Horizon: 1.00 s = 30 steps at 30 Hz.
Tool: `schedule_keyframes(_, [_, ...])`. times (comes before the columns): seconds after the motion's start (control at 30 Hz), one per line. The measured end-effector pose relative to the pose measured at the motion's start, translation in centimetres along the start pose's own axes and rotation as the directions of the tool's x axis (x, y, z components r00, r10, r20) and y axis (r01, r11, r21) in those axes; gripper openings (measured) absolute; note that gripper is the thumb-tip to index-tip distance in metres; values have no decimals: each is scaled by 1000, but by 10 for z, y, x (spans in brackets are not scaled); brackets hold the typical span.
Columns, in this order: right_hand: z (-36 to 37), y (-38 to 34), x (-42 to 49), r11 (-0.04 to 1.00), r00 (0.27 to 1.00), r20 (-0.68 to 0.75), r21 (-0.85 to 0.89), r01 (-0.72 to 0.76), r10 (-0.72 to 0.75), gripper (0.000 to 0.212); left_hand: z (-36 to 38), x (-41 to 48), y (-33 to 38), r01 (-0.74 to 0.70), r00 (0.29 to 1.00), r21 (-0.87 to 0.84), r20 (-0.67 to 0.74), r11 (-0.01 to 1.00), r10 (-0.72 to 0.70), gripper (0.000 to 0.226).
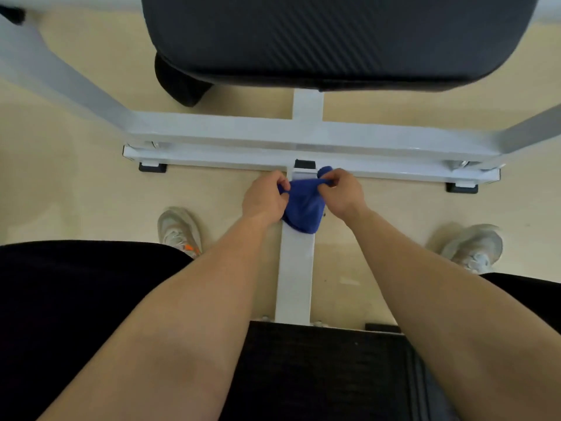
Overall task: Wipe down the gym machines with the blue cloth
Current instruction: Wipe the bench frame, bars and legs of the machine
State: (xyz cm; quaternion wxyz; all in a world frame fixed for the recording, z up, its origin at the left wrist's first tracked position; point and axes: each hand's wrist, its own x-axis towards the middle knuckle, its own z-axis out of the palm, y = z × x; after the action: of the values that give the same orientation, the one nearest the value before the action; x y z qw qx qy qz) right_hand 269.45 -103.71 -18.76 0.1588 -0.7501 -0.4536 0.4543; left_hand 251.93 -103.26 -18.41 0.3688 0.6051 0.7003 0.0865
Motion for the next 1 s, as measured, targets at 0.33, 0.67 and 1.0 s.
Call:
schedule_keyframes(0.33, [3, 15, 0, 978, 982, -190, 205, 27, 13, 22, 18, 2, 5, -153, 931, 174, -303, 973, 201, 26])
schedule_keyframes(0.67, [51, 25, 11, 850, 996, -82, 527, 6, 45, 42, 59, 12, -7, 71, 957, -450, -222, 890, -189, 20])
schedule_keyframes(1.0, [56, 29, 19, 980, 979, -76, 50, 195, -191, 34, 71, 24, 1, 55, 993, -410, -75, 910, -94, 44])
